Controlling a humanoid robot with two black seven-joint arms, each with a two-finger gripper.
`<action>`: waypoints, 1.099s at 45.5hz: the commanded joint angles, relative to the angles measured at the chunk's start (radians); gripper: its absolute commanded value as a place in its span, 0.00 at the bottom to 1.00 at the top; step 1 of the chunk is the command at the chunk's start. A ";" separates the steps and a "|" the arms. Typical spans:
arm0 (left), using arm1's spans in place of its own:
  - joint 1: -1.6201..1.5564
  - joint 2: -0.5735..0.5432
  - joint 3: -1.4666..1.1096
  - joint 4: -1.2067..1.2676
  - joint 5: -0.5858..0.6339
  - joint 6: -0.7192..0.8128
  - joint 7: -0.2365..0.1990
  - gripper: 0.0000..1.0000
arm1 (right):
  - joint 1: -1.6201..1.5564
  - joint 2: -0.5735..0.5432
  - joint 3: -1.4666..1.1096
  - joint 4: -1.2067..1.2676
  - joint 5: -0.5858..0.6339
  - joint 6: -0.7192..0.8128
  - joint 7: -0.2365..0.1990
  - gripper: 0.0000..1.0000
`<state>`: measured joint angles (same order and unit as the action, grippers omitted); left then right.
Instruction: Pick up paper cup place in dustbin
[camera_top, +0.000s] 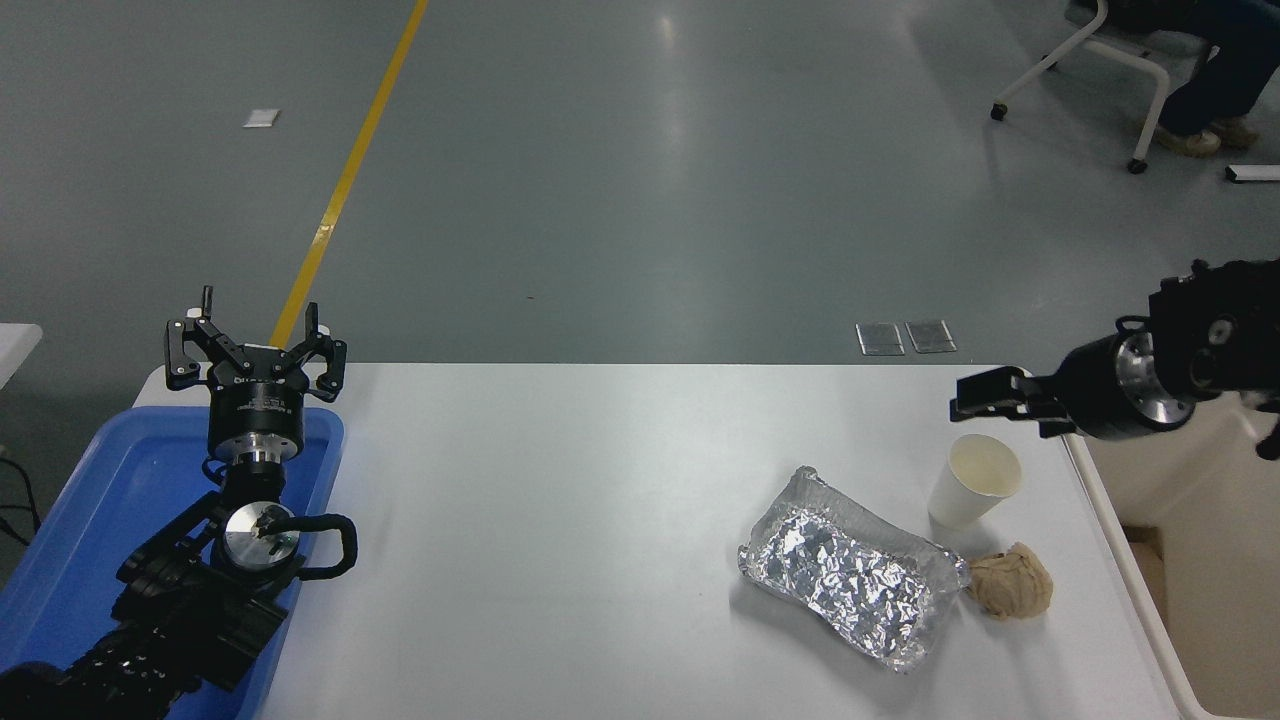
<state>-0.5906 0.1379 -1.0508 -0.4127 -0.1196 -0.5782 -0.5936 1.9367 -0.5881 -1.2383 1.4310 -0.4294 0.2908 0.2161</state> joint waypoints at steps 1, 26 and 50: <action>0.000 0.000 0.000 0.000 0.000 0.000 0.000 0.99 | 0.249 -0.050 -0.072 0.161 -0.054 0.183 0.000 1.00; 0.000 0.000 0.000 0.000 0.000 0.000 0.000 0.99 | 0.082 -0.048 -0.090 0.028 0.050 0.016 -0.014 1.00; 0.000 0.000 0.000 0.000 0.000 0.000 0.000 0.99 | -0.450 -0.024 0.157 -0.330 0.297 -0.116 -0.012 1.00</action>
<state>-0.5905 0.1381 -1.0508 -0.4126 -0.1197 -0.5783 -0.5938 1.6474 -0.6190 -1.1922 1.1805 -0.2274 0.2107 0.2053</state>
